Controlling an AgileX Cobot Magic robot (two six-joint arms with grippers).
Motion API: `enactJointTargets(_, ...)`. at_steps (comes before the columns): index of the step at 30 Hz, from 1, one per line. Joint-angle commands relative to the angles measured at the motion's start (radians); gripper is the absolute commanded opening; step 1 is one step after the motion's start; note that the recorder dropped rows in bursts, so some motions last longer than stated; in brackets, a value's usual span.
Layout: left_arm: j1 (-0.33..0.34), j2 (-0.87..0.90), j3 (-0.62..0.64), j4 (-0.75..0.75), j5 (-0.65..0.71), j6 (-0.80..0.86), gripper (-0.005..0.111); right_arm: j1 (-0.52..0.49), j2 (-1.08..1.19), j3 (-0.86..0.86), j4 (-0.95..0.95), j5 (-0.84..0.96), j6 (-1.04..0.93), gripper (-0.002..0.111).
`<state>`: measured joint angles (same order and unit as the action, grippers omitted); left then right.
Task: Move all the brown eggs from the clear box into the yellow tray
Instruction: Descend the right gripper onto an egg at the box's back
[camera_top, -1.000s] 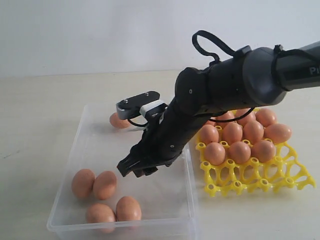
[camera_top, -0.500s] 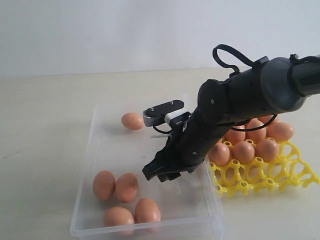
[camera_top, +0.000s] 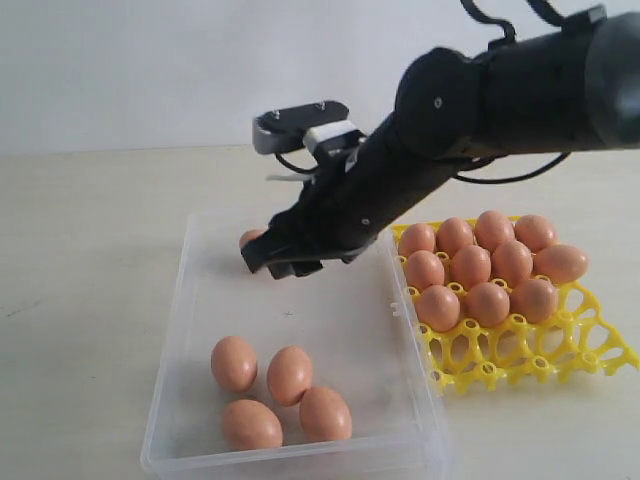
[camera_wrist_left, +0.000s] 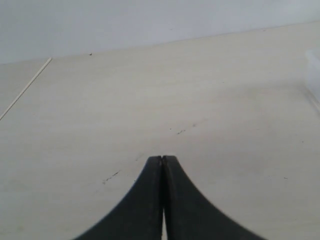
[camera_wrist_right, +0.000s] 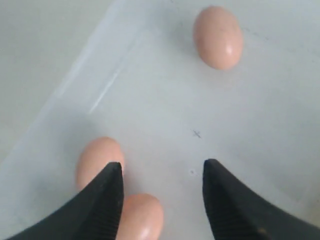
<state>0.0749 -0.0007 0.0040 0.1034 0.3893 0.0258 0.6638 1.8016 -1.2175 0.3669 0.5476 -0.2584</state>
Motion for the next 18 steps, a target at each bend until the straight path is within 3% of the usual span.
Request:
enactJointTargets(1, -0.005, 0.001, -0.004, 0.0, -0.009, -0.004, 0.0, 0.039, 0.006, -0.098, -0.001, 0.106, -0.029, 0.057)
enactJointTargets(18, -0.005, 0.001, -0.004, 0.0, -0.009, -0.004, 0.0, 0.104, 0.342, -0.366, 0.008, 0.298, 0.019, 0.058)
